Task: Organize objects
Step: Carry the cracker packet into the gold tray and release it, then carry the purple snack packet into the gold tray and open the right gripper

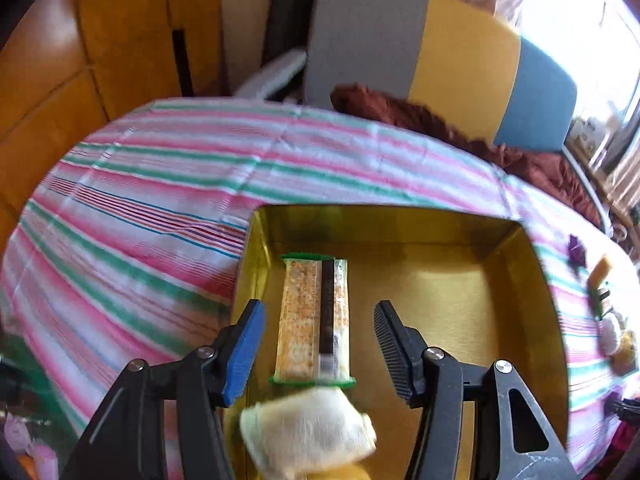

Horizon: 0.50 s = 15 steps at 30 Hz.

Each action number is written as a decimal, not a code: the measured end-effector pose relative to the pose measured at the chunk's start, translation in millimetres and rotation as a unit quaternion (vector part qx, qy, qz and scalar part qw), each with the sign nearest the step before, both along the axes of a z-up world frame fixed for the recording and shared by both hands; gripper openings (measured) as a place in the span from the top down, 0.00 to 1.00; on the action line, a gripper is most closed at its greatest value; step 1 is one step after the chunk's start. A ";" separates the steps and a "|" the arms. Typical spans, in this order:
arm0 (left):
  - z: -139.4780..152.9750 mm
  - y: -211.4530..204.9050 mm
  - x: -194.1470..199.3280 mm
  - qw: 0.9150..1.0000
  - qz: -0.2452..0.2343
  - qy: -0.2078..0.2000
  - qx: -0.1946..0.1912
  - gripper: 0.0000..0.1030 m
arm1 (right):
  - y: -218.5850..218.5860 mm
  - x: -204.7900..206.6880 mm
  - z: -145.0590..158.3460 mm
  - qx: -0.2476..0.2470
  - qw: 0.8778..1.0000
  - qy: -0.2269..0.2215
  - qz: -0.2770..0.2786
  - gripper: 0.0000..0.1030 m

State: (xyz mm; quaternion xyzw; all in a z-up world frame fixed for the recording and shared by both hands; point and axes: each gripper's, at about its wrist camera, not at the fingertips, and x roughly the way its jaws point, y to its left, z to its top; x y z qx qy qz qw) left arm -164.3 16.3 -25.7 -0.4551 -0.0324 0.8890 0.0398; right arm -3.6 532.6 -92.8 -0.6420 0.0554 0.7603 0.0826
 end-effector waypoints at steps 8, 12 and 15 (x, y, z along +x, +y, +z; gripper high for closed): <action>26.9 -11.8 84.4 0.998 0.009 0.057 0.002 0.41 | -46.9 -9.4 23.9 -0.052 0.996 0.052 0.043 0.67; 26.4 -25.0 110.0 0.998 0.018 0.052 0.001 0.41 | -119.2 -29.2 54.7 -0.086 0.985 0.093 0.119 0.67; 24.5 -32.2 127.1 0.998 0.029 0.050 -0.003 0.41 | -186.7 -45.6 84.3 -0.124 0.967 0.124 0.184 0.67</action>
